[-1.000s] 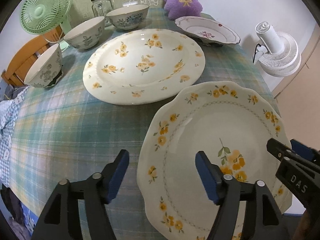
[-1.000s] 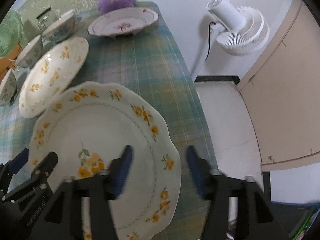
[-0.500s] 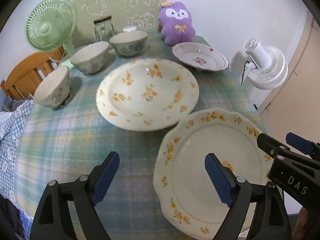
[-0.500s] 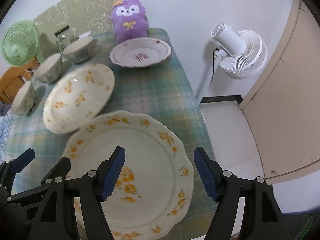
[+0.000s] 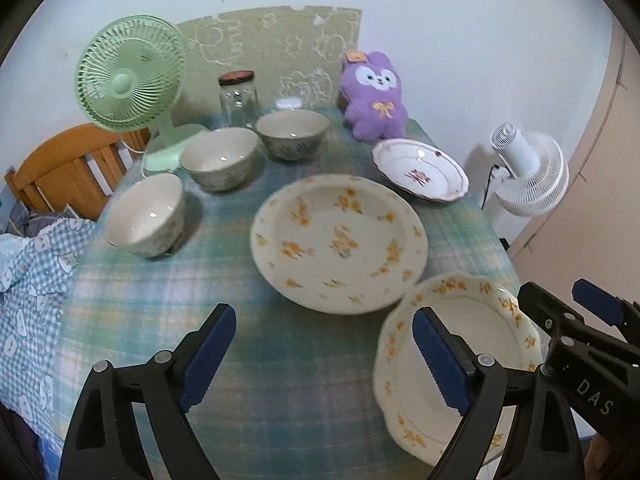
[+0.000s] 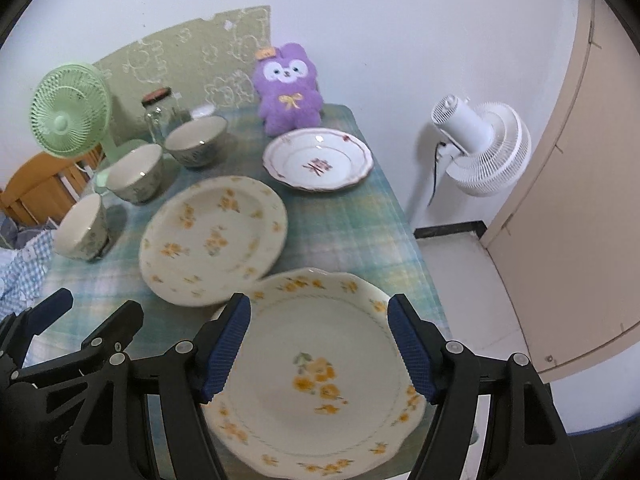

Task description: Organize plates and bowls

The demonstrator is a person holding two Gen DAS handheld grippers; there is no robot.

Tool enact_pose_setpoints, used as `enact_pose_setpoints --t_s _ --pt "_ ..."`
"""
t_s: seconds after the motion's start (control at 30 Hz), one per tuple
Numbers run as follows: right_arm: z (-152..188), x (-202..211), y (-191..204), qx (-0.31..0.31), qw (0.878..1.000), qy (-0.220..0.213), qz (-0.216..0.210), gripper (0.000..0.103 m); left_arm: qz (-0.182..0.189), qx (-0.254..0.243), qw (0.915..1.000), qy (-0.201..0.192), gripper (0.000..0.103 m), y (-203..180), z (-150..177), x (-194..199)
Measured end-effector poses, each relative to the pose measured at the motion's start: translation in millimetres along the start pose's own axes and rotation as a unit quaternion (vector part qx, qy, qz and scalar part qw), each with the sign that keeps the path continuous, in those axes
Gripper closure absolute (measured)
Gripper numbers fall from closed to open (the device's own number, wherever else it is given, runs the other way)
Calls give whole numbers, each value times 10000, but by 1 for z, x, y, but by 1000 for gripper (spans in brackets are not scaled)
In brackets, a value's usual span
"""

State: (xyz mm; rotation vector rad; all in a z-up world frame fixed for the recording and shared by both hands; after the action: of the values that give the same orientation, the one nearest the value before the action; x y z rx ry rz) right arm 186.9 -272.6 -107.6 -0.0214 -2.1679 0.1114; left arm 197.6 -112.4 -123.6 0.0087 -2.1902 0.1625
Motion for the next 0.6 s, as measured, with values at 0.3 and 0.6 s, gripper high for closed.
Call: enact_pose_setpoints --t_s 0.3,0.6 --pt "-21 21 41 -138 9995 -277 39 29 -147 13 9994 -316 12 40 -26 18" --pt "-37 31 70 -488 9973 -483 274 29 -4 -112 9988 -482 13 68 -53 23"
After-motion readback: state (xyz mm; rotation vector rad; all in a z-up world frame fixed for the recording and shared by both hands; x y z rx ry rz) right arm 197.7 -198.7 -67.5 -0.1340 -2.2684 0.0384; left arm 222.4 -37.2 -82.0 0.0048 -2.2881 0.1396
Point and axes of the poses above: each gripper's, at about its wrist camera, not at the fingertips, and x roughly against the way its jaws point, y to its left, z to its underside, the point moved 10 cm from there along -x, roughly the way its jaws point, and after that the axes turned 8 degrees about x, right-handed, at the moved point
